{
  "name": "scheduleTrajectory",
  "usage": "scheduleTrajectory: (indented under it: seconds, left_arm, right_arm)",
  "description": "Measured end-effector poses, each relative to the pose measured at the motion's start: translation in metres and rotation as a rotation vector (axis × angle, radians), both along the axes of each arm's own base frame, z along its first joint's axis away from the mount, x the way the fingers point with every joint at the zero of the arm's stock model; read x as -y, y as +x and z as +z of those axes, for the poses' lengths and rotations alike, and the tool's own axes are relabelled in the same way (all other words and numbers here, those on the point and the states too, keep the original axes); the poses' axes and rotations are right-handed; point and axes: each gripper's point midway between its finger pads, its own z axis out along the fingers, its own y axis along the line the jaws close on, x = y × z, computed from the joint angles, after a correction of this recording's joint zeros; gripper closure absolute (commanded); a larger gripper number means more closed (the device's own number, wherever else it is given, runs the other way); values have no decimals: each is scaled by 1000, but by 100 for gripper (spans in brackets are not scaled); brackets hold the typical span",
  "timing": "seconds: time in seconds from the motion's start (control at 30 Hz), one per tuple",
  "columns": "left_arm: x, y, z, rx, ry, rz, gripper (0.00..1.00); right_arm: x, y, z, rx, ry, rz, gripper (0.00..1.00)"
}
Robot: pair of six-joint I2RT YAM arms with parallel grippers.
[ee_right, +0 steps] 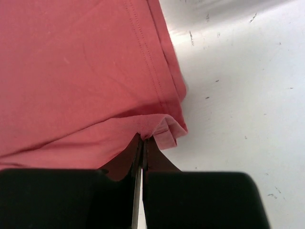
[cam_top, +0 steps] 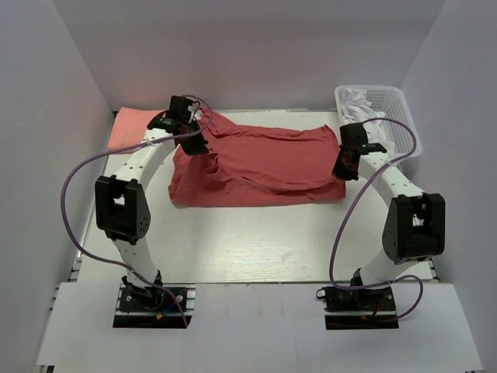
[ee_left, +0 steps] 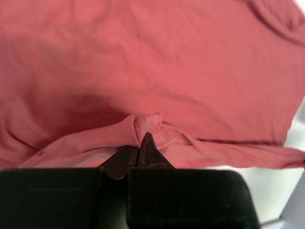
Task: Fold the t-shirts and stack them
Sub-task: Fold the flattened tshirt in 1/3 of the way
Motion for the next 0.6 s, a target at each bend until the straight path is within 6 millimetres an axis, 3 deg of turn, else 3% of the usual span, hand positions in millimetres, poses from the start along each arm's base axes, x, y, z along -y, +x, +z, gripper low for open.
scheduleTrajectory:
  seconds: [0.23,0.53,0.6]
  left_arm:
    - [-26,32,16,68,31,37,100]
    - [-32,50,-20,17,57,21,100]
    - [-34,53,-27,3,59,22,100]
  right_arm:
    - [6,13,-9,-38,-25,-19,100]
    - [10,31,-16,-70,-35,-34,100]
    - [10,36,-16,-68,-37,-36,96]
